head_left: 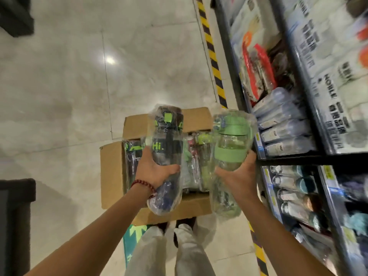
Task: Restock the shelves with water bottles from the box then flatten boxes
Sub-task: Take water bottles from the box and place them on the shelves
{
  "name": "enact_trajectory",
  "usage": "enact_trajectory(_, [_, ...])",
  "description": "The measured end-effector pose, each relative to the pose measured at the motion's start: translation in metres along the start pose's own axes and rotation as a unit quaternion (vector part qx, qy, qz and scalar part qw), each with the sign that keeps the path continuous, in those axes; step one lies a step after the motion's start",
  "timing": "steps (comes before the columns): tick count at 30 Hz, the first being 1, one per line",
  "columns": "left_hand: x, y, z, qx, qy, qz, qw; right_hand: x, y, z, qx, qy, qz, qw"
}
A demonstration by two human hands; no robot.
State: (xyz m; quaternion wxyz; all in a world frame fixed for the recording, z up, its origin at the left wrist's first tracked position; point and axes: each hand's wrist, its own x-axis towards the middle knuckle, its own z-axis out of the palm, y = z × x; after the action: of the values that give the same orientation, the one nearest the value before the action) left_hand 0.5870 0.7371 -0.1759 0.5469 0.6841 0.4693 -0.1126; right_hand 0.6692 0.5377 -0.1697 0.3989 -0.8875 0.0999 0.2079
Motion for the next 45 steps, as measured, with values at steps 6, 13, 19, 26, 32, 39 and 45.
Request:
enact_trajectory(6, [-0.072,0.115,-0.03,-0.003,-0.023,0.158,0.987,-0.055,-0.073,-0.091,0.132,0.058,-0.04,0.989])
enact_trajectory(13, [-0.175,0.229,-0.049,-0.039,-0.119,0.357,0.926,-0.133,-0.142,-0.201,0.192,0.173,-0.125,0.958])
enact_trajectory(19, [-0.266,0.297,-0.027,-0.053,-0.201,0.456,0.865,-0.215,-0.153,-0.293,0.211,0.298,-0.187,0.912])
enact_trajectory(26, [-0.36,0.342,0.03,-0.007,-0.306,0.528,0.792,-0.304,-0.124,-0.373,0.19,0.434,-0.184,0.861])
enact_trajectory(32, [-0.443,0.362,0.09,-0.009,-0.384,0.574,0.724,-0.347,-0.09,-0.437,0.183,0.51,-0.166,0.824])
enact_trajectory(39, [-0.494,0.372,0.166,0.017,-0.43,0.549,0.716,-0.356,-0.053,-0.505,0.187,0.516,-0.148,0.823])
enact_trajectory(45, [-0.516,0.38,0.205,-0.006,-0.436,0.515,0.738,-0.336,-0.032,-0.543,0.205,0.481,-0.137,0.841])
